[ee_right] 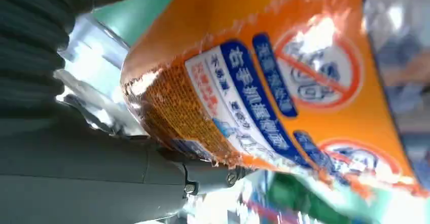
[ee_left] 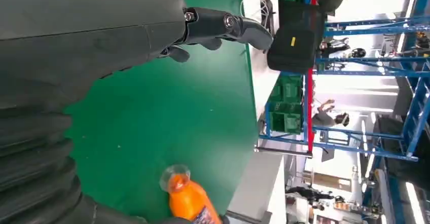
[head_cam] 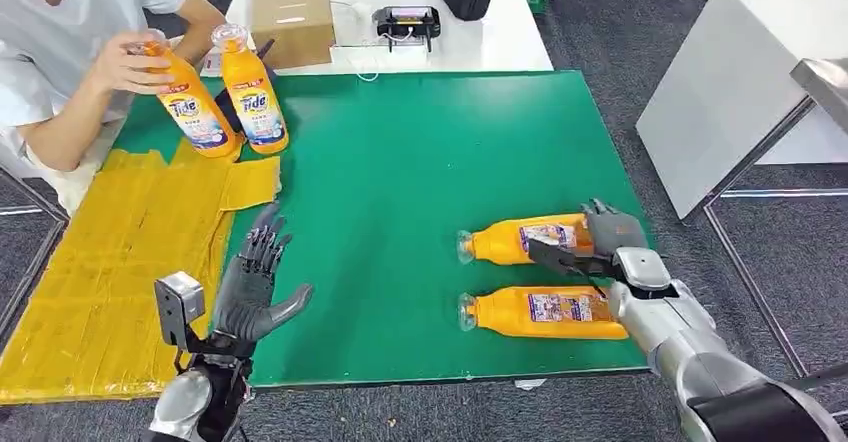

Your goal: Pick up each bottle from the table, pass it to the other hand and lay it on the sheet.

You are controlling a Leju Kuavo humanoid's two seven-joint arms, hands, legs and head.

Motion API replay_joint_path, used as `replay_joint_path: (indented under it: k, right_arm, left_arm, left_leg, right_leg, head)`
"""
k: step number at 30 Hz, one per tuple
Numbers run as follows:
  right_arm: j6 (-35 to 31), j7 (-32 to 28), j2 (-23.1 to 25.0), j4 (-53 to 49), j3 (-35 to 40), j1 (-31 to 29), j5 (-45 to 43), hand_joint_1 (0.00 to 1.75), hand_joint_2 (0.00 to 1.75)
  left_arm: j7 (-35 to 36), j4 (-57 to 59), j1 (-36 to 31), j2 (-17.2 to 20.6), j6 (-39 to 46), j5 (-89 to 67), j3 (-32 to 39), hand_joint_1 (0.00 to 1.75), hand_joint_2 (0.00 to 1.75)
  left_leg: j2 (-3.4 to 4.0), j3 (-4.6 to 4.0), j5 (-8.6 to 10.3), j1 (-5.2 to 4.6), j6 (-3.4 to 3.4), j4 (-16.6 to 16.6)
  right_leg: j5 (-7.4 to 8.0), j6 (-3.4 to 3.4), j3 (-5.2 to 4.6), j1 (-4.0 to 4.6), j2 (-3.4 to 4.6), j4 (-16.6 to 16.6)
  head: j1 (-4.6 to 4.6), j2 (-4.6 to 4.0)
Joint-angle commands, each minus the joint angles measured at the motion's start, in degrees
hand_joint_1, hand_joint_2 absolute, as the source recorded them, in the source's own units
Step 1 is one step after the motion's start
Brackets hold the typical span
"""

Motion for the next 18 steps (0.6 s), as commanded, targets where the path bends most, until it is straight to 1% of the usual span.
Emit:
replay_joint_path:
  k: [1, 2, 5, 8, 11, 12, 18]
  right_arm:
    - [-10.2, -3.9, 2.9, -6.0, -0.8, 2.9, 4.5, 0.0, 1.75]
    - [-10.3, -4.0, 3.0, -6.0, -0.9, 3.1, 4.5, 0.0, 1.75]
    - [-10.7, -4.8, 3.1, -6.7, -0.4, 3.5, 5.2, 0.0, 1.75]
    - [-10.1, -4.8, 3.2, -6.5, 0.0, 3.4, 6.5, 0.0, 1.75]
    - [-10.1, -4.8, 3.2, -6.5, 0.0, 3.4, 6.5, 0.0, 1.75]
    - [-9.8, -4.7, 3.2, -6.2, 0.0, 3.4, 6.8, 0.0, 1.75]
    - [-2.3, -4.5, 3.5, -2.4, 2.0, 1.5, 9.9, 0.0, 1.75]
  left_arm:
    - [0.2, 0.1, 0.1, -0.1, -0.1, -0.3, 1.1, 0.0, 1.75]
    - [0.2, 0.2, 0.1, -0.1, -0.1, -0.3, 1.1, 0.0, 1.75]
    - [0.2, 0.3, 0.2, -0.1, -0.2, -0.3, 1.0, 0.0, 1.75]
    - [0.2, 0.3, 0.2, -0.1, -0.2, -0.3, 1.0, 0.0, 1.75]
    - [0.2, 0.3, 0.2, -0.1, -0.2, -0.3, 1.0, 0.0, 1.75]
    - [0.2, 0.2, 0.3, -0.1, -0.2, -0.3, 1.0, 0.0, 1.75]
    - [0.2, -0.1, 0.7, -0.1, -0.1, -0.3, 1.4, 0.0, 1.75]
  left_leg:
    - [-0.07, 0.16, -0.17, 0.1, -0.15, 0.0]
    - [-0.07, 0.06, -0.07, 0.08, -0.09, 0.0]
    - [-0.06, 0.09, -0.15, 0.12, -0.11, 0.0]
    - [-0.09, -0.08, -0.09, 0.09, -0.09, 0.0]
    - [-0.08, -0.06, -0.17, 0.12, -0.13, 0.0]
    - [-0.08, -0.12, -0.12, 0.08, -0.11, 0.0]
    - [-0.08, -0.08, -0.17, 0.09, -0.14, 0.0]
  right_leg:
    - [-0.17, -0.15, 0.15, 0.06, 0.25, 0.0]
    - [-0.12, -0.08, 0.09, 0.05, 0.13, 0.0]
    - [-0.19, -0.1, 0.12, 0.07, 0.25, 0.0]
    - [-0.15, -0.07, -0.02, 0.04, 0.15, 0.0]
    - [-0.21, -0.12, 0.01, 0.06, 0.3, 0.0]
    - [-0.17, -0.09, -0.06, 0.04, 0.22, 0.0]
    - [-0.2, -0.12, -0.02, 0.04, 0.29, 0.0]
  head:
    - [0.0, 0.0]
    - [0.0, 0.0]
    - [0.0, 0.0]
    - [0.0, 0.0]
    - [0.02, 0.0]
    - [0.0, 0.0]
    - [0.0, 0.0]
